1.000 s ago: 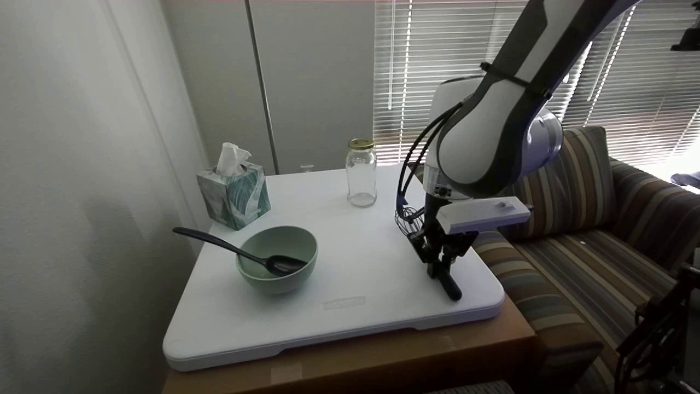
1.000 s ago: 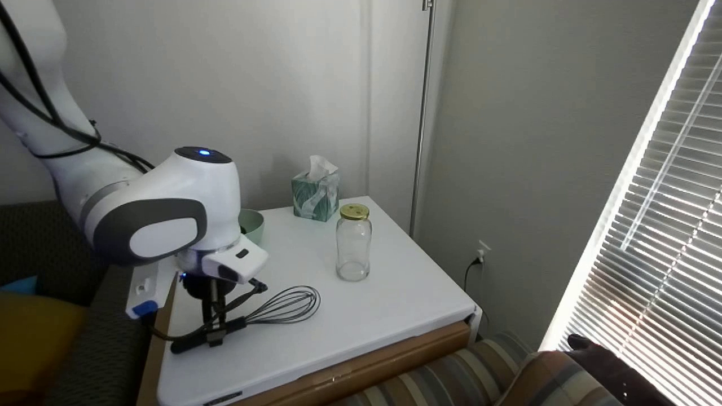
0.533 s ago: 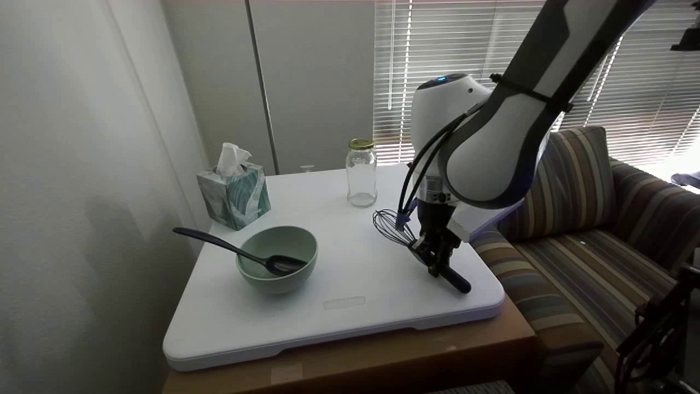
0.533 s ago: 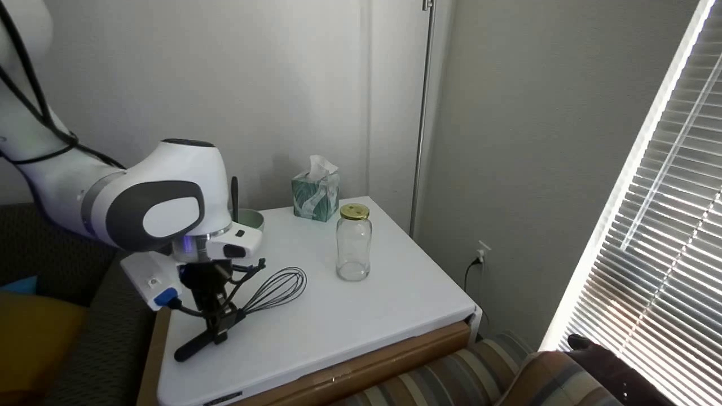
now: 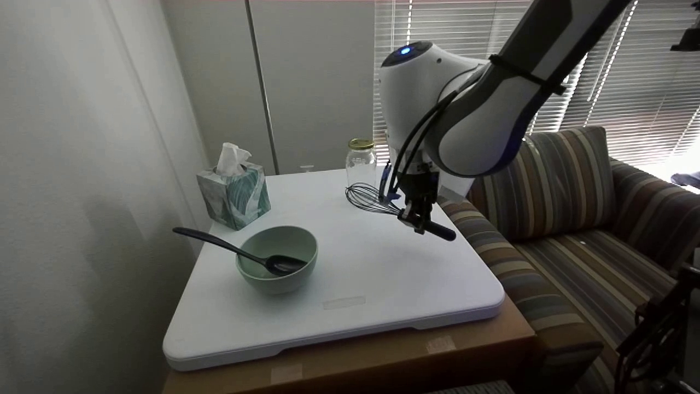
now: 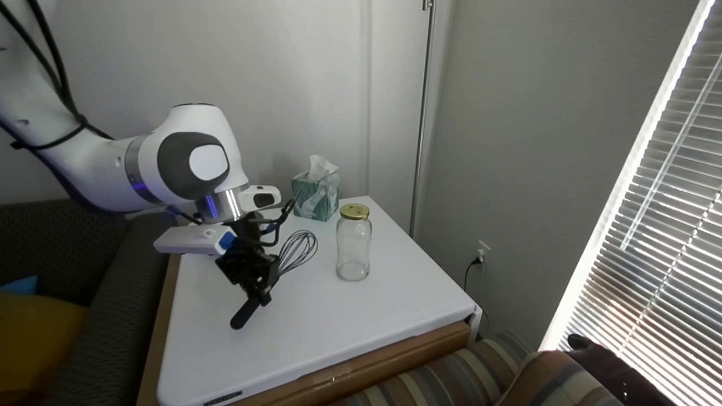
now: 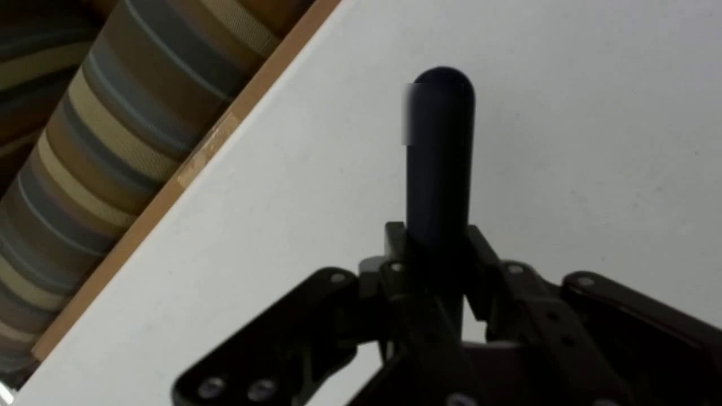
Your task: Place the whisk in the center of the table
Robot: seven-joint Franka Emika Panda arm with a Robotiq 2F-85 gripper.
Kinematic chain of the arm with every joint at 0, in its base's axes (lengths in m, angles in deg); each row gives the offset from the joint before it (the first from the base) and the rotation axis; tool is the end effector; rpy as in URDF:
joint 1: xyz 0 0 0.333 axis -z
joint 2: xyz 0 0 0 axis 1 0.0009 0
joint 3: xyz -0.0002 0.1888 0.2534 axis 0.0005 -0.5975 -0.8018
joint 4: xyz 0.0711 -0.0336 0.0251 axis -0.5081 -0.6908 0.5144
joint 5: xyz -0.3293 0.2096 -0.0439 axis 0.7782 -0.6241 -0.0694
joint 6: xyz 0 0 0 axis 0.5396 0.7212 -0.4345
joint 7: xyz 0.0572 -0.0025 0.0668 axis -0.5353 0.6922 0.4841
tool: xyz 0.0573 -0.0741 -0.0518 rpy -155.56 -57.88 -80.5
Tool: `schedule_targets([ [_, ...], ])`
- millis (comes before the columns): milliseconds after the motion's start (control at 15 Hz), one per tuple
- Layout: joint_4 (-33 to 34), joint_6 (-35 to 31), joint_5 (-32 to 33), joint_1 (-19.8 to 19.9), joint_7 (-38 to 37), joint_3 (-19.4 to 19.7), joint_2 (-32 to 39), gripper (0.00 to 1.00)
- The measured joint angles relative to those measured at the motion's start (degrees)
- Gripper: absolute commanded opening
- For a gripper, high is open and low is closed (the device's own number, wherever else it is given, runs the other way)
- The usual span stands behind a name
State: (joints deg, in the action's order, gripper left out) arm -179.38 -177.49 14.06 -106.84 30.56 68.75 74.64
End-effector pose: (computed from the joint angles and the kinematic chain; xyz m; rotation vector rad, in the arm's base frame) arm 0.5850 0.0835 0.1195 2.8545 0.3139 -0.0165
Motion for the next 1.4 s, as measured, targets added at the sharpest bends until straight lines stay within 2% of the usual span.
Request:
schedule_targets([
  [267, 4.5, -0.5, 1.7, 0.0, 0.7, -0.3, 1.4, 0.06],
  [800, 12.5, -3.9, 1.5, -0.3, 0.7, -1.4, 8.9, 0.06],
  [1200, 21.7, -3.7, -2.5, 0.0, -0.5, -1.4, 15.7, 0.06],
  [1267, 23.3, -3.6, -3.4, 0.0, -0.8, -1.4, 16.8, 0.12],
  [1333, 24.7, -3.4, -4.2, 0.0, -1.0, -1.3, 17.8, 0.51],
  [1400, 25.9, -3.0, -4.8, 0.0, -1.1, -1.3, 18.7, 0.52],
])
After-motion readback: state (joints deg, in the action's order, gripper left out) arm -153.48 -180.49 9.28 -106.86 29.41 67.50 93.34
